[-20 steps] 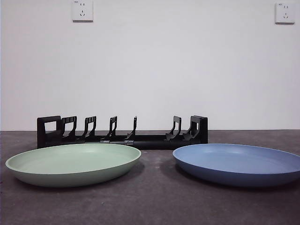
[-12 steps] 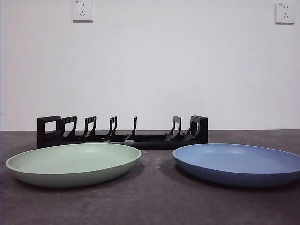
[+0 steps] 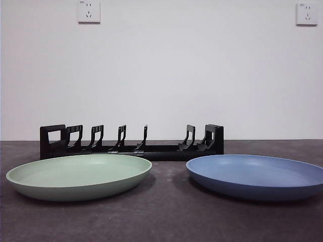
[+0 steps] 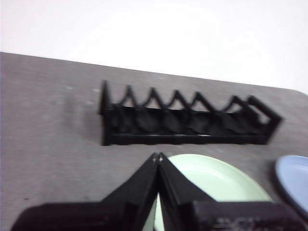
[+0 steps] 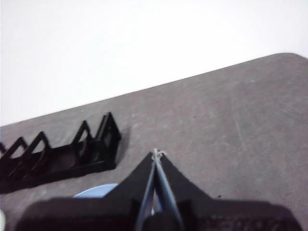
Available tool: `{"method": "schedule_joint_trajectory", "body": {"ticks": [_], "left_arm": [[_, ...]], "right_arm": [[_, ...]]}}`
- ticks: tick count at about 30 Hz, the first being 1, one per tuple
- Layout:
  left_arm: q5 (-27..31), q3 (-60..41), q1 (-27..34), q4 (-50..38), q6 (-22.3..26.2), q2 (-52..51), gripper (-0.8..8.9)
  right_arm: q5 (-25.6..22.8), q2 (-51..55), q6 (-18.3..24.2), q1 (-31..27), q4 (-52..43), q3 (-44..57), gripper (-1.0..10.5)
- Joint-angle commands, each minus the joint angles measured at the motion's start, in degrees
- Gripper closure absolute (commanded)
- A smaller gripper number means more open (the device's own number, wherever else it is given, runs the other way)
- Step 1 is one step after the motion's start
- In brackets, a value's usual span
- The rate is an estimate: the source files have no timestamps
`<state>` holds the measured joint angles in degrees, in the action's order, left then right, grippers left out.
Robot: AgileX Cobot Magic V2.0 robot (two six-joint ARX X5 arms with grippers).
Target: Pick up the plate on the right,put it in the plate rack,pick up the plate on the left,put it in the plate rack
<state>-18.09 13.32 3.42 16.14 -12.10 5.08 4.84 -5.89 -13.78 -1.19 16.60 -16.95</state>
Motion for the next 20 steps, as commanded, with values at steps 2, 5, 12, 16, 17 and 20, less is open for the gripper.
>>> {"method": "schedule_joint_trajectory", "body": {"ticks": [2,5,12,16,17,20], "left_arm": [[-3.69,6.05,-0.09,3.32,-0.63,3.69,8.20],[-6.03,11.50,-0.09,6.45,1.01,7.69,8.20],[-13.73,24.00,-0.09,15.80,5.97,17.94,8.20],[-16.66,29.62,-0.09,21.38,9.16,22.56,8.20],[-17.49,30.82,-0.09,22.75,9.99,23.61,8.20],[-18.95,33.42,-0.13,26.58,12.24,25.97,8.20]], "right_arm": [[2.23,-4.76,-0.52,0.00,5.44,-6.69,9.6],[6.03,-9.53,1.60,0.00,10.14,-12.70,9.6],[13.49,-20.96,9.64,0.00,24.35,-26.64,9.6],[15.21,-26.03,13.49,0.00,31.71,-32.65,9.6],[15.41,-27.17,14.34,0.00,33.31,-33.94,9.6],[16.46,-29.97,16.17,0.00,36.94,-36.79,9.6]]}}
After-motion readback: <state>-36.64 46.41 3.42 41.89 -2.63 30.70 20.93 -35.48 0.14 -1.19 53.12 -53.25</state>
